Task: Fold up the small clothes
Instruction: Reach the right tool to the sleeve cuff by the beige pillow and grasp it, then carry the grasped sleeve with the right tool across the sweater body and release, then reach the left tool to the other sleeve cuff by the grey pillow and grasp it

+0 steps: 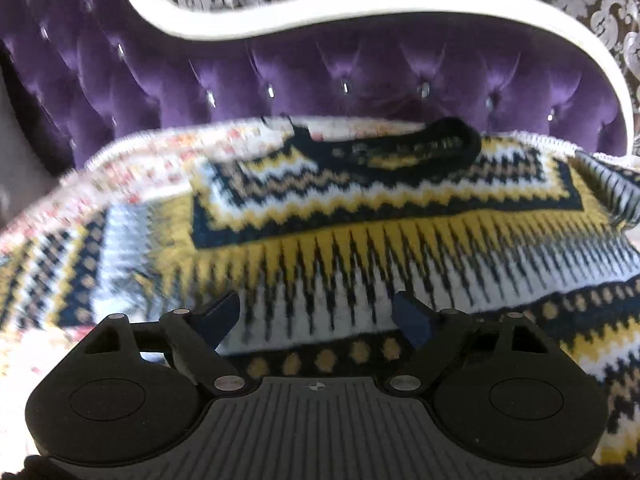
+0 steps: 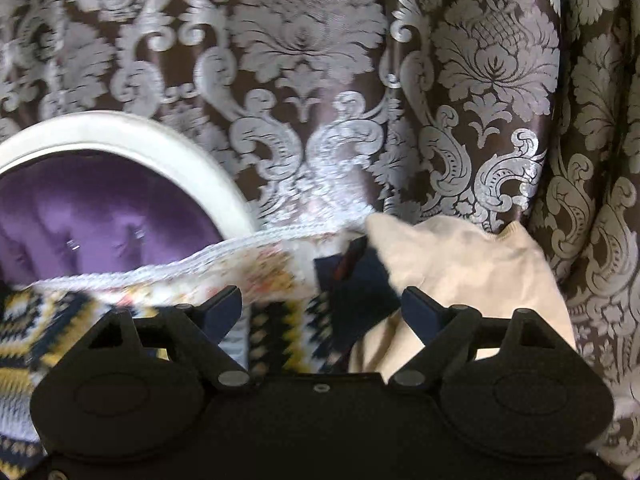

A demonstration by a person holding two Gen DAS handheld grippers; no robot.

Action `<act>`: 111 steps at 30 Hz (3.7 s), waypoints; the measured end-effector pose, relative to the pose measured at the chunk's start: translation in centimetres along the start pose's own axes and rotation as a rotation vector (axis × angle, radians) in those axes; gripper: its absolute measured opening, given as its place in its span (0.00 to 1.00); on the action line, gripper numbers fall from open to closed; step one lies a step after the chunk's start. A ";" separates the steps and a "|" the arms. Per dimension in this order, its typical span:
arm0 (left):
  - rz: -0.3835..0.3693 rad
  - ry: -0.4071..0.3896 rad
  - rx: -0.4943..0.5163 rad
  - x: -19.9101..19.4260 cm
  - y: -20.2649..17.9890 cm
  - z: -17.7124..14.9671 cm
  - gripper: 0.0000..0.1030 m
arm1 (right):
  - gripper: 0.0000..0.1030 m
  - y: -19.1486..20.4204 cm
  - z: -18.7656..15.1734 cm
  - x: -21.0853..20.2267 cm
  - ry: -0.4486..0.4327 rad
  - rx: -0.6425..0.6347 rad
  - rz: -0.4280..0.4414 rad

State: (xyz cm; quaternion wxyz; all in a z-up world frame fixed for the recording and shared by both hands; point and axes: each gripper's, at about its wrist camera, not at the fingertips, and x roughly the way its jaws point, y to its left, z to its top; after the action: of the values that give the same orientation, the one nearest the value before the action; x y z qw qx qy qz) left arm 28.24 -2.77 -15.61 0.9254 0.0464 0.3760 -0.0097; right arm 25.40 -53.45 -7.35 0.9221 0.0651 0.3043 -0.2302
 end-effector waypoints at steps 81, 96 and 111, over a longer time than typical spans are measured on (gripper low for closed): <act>-0.164 -0.059 -0.203 1.0 6.3 0.1 0.91 | 0.53 21.2 -4.8 2.1 0.204 0.042 0.444; -0.170 -0.058 -0.201 -1.9 8.1 -1.8 0.91 | 0.84 26.2 -6.8 -2.4 0.009 -0.171 0.389; 0.170 -0.127 -0.493 -5.1 26.4 -3.4 0.91 | 1.00 34.6 -15.9 -7.8 0.068 -0.413 0.609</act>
State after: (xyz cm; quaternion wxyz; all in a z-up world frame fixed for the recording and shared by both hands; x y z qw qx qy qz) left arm 23.56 23.78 -12.41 0.9280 -0.1495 0.3031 0.1571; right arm 27.47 -15.72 -16.22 0.9313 -0.0275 0.3416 0.1232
